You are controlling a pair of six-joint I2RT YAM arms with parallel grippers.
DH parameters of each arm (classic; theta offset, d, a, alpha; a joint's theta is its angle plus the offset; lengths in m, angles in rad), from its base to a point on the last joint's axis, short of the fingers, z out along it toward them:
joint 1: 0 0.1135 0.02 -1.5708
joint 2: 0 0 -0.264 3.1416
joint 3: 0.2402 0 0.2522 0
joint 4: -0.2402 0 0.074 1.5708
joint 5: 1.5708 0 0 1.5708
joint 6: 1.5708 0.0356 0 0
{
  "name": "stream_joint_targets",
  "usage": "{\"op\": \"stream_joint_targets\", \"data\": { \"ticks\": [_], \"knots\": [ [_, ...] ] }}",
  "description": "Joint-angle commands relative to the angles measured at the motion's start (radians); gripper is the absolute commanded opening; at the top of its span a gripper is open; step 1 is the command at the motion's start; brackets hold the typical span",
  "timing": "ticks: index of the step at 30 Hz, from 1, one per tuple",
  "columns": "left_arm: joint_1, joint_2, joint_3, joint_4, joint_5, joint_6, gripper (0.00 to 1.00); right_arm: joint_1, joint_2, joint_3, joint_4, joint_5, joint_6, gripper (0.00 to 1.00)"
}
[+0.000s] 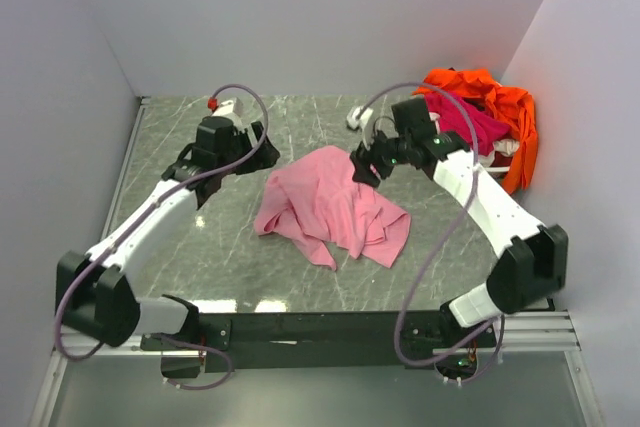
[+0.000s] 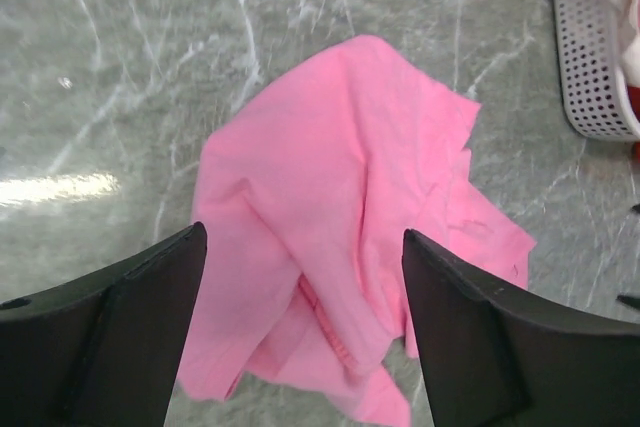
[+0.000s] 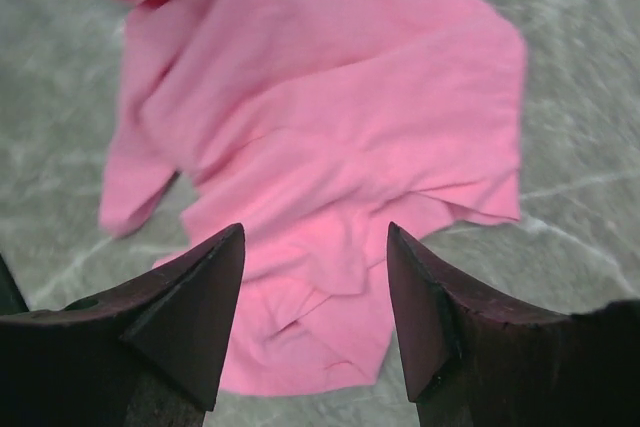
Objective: Fold and stack the t-shirts
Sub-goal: Flatten the tshirt out
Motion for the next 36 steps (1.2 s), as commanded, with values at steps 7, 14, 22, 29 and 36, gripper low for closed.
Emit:
{"op": "stream_joint_targets", "data": {
  "ticks": [7,14,22,29,36],
  "knots": [
    [-0.041,-0.161,-0.138,-0.112,-0.021,0.159,0.79,0.178,-0.032,-0.248,0.016,0.113,-0.049,0.63],
    [-0.103,-0.155,-0.193,-0.116,-0.077,0.189,0.77,0.217,0.057,-0.294,0.090,0.279,0.107,0.62],
    [-0.164,-0.106,-0.182,-0.167,-0.166,0.200,0.73,0.233,0.159,-0.239,0.059,0.270,0.143,0.35],
    [-0.176,-0.141,-0.188,-0.167,-0.206,0.197,0.72,0.224,0.123,-0.130,0.022,0.313,0.124,0.00],
    [-0.176,-0.204,-0.201,-0.152,-0.238,0.203,0.72,0.088,0.238,0.225,0.210,0.553,0.184,0.00]
  ]
}}
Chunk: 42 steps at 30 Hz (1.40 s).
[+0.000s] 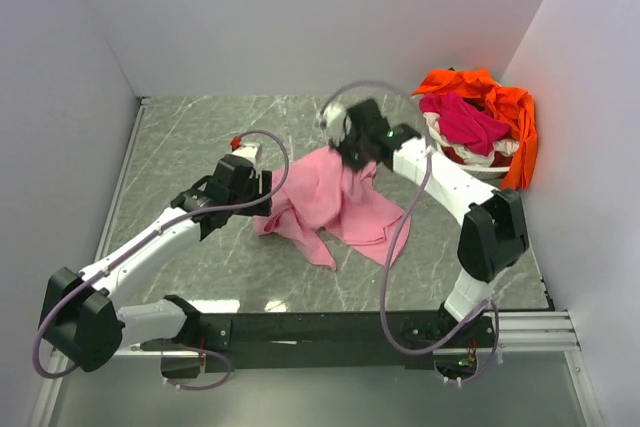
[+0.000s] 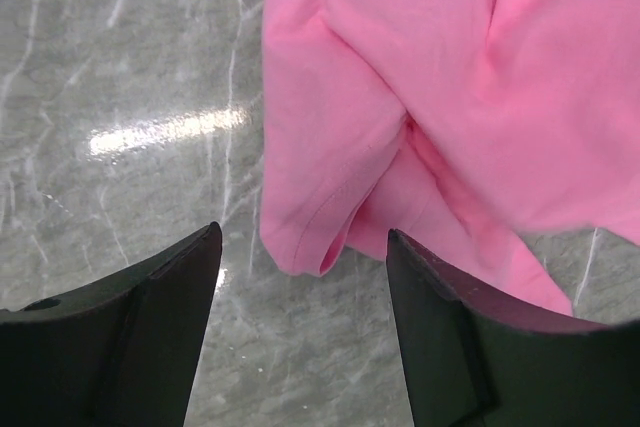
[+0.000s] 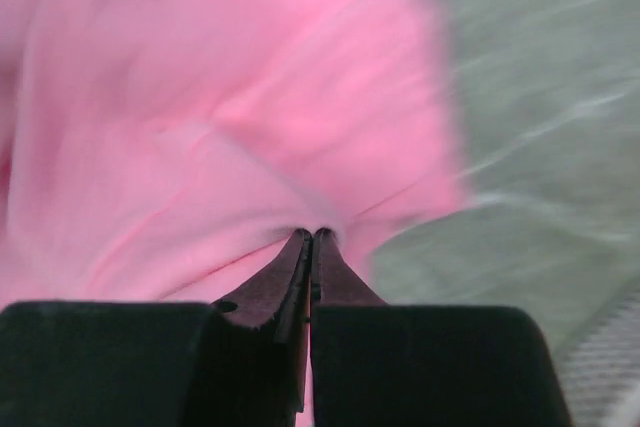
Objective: Fold and stack the t-shirts
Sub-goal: Flatten the tshirt out
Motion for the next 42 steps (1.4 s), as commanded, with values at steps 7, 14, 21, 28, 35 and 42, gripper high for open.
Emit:
{"op": "stream_joint_targets", "data": {
  "ticks": [7,14,21,28,35,42],
  "knots": [
    [-0.005,-0.084,-0.024,0.050,-0.023,0.022,0.74,-0.268,0.367,0.765,0.250,0.263,0.314,0.37],
    [-0.005,-0.052,-0.004,0.076,0.068,0.034,0.76,-0.297,0.201,0.444,0.218,0.061,0.214,0.64],
    [-0.009,0.093,0.111,0.073,0.233,0.066,0.76,-0.311,-0.088,0.034,0.034,-0.458,-0.118,0.69],
    [-0.049,0.403,0.475,0.016,0.289,0.168,0.72,-0.312,-0.190,-0.179,-0.098,-0.545,-0.175,0.68],
    [-0.058,0.696,0.683,0.034,0.231,0.214,0.61,-0.314,-0.241,-0.330,-0.071,-0.573,-0.100,0.66],
    [-0.074,0.909,0.855,0.034,0.172,0.215,0.52,-0.316,-0.181,-0.324,-0.071,-0.596,-0.069,0.59]
  ]
}}
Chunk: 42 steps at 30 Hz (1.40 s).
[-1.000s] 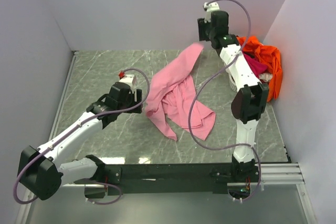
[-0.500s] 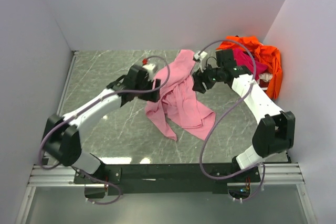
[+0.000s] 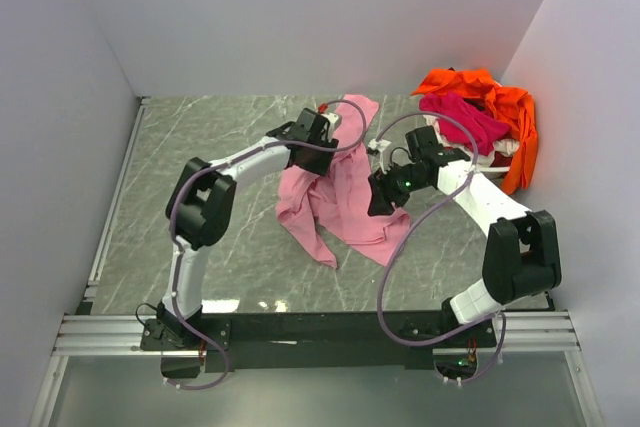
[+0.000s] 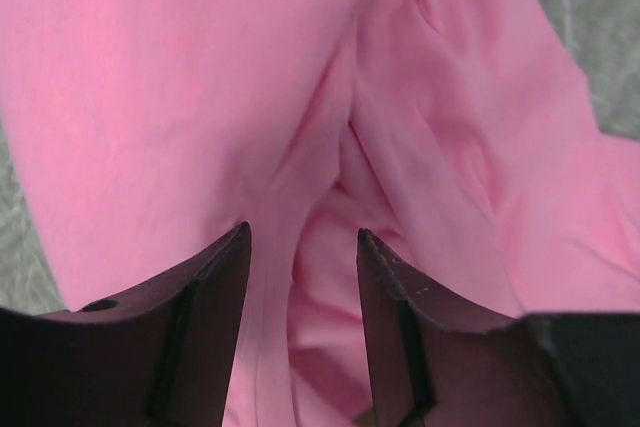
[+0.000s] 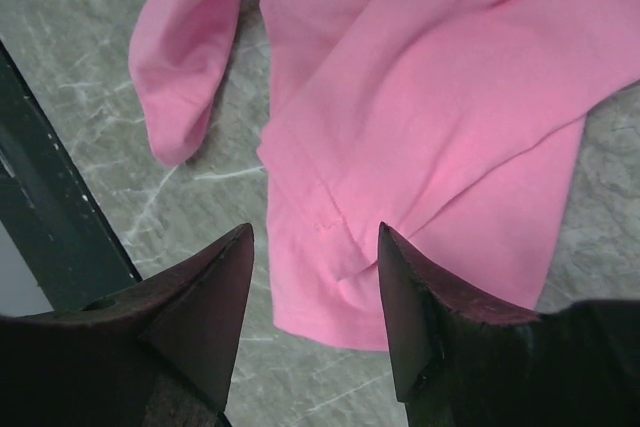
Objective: Fold and stack the t-shirts
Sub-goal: Flatten the tshirt out
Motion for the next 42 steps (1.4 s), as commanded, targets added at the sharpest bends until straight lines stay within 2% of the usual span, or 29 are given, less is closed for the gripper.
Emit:
{"op": "stream_joint_targets", "data": {
  "ticks": [1,11,15,19,25,27,29,31,34,37,39,42],
  "knots": [
    [-0.017,0.044,0.121,0.009,-0.067,0.028,0.52,-0.003,0.023,0.022,0.013,-0.035,0.022,0.59],
    [-0.019,0.163,0.181,0.000,-0.233,0.060,0.46,0.011,0.131,0.034,0.025,-0.060,0.060,0.59],
    [-0.013,0.171,0.157,0.021,-0.257,0.066,0.45,0.061,0.155,0.028,0.055,-0.017,0.097,0.59],
    [0.012,0.176,0.138,0.031,-0.236,0.053,0.43,0.132,0.180,0.031,0.109,0.095,0.177,0.59],
    [0.055,0.154,0.092,0.057,-0.175,0.022,0.31,0.247,0.223,0.048,0.186,0.256,0.280,0.59],
    [0.070,0.136,0.080,0.067,-0.141,0.004,0.20,0.271,0.238,0.053,0.200,0.287,0.295,0.57],
    [0.092,0.108,0.053,0.080,-0.112,-0.007,0.12,0.282,0.261,0.056,0.212,0.330,0.311,0.52],
    [0.113,0.085,0.019,0.104,-0.069,-0.023,0.08,0.288,0.277,0.057,0.215,0.347,0.318,0.47],
    [0.145,0.041,-0.024,0.133,-0.017,-0.047,0.02,0.291,0.281,0.065,0.209,0.359,0.321,0.34],
    [0.185,-0.004,-0.067,0.164,0.066,-0.087,0.00,0.291,0.263,0.065,0.210,0.359,0.321,0.18],
    [0.207,-0.042,-0.104,0.184,0.114,-0.118,0.00,0.287,0.237,0.064,0.212,0.362,0.321,0.00],
    [0.243,-0.096,-0.145,0.225,0.213,-0.162,0.00,0.279,0.197,0.059,0.218,0.364,0.320,0.00]
  ]
}}
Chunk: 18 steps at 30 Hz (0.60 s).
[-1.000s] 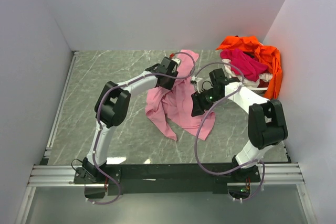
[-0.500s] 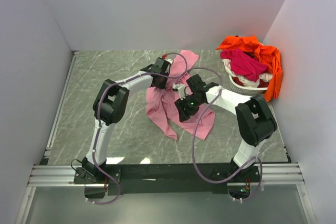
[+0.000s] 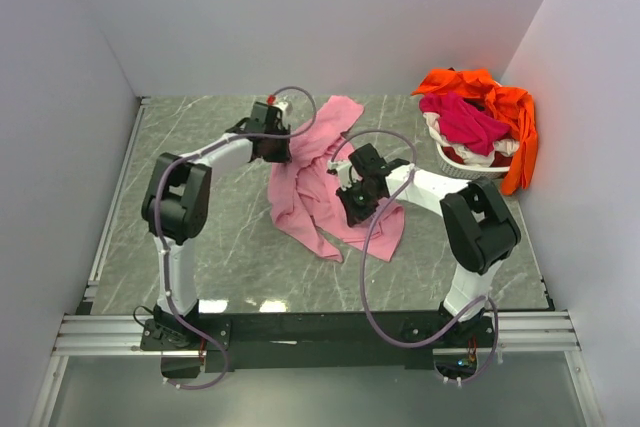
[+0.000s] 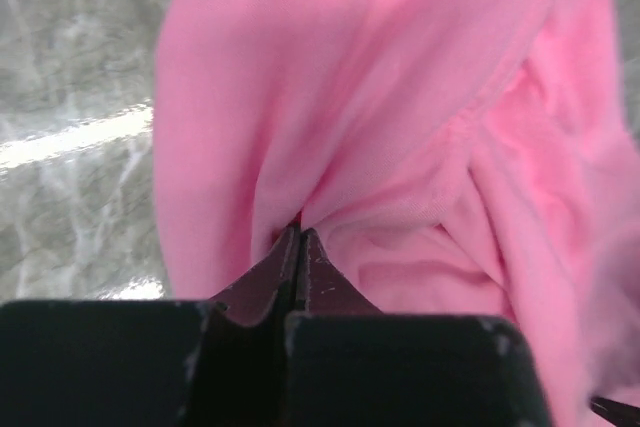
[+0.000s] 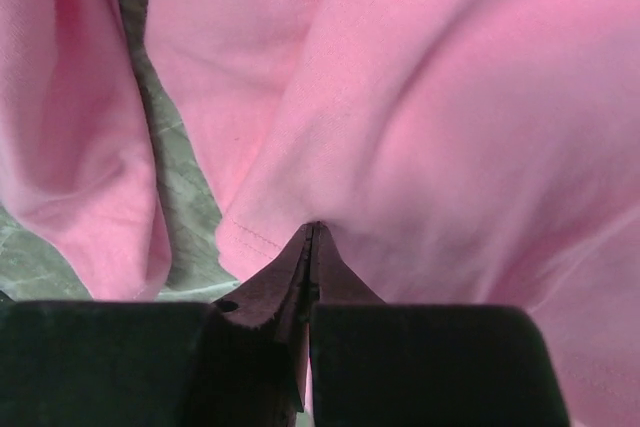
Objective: Fold and stack the t-shirts
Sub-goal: Flatten the tshirt out
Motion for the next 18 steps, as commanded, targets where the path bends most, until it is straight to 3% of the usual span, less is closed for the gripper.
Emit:
{"op": "stream_joint_targets", "data": {
  "ticks": [1,4,7,8,12,18],
  "knots": [
    [0.047,-0.113,-0.037,0.089,0.159,-0.078,0.00,-0.011,-0.090,0.034,0.030,0.015,0.001,0.00],
    [0.073,-0.142,-0.056,0.121,0.262,-0.124,0.00,-0.011,-0.094,0.041,0.021,-0.021,-0.014,0.00],
    [0.097,-0.151,-0.074,0.146,0.363,-0.171,0.01,0.003,-0.061,0.083,-0.019,-0.063,-0.028,0.24],
    [0.105,-0.160,-0.083,0.157,0.383,-0.196,0.01,0.012,-0.054,0.096,-0.022,-0.049,-0.030,0.37],
    [0.162,-0.174,-0.145,0.229,0.470,-0.262,0.01,0.038,-0.013,0.115,-0.022,0.001,-0.022,0.50],
    [0.252,-0.147,-0.185,0.302,0.562,-0.360,0.01,0.069,0.039,0.120,-0.021,0.080,-0.014,0.51]
  ]
}}
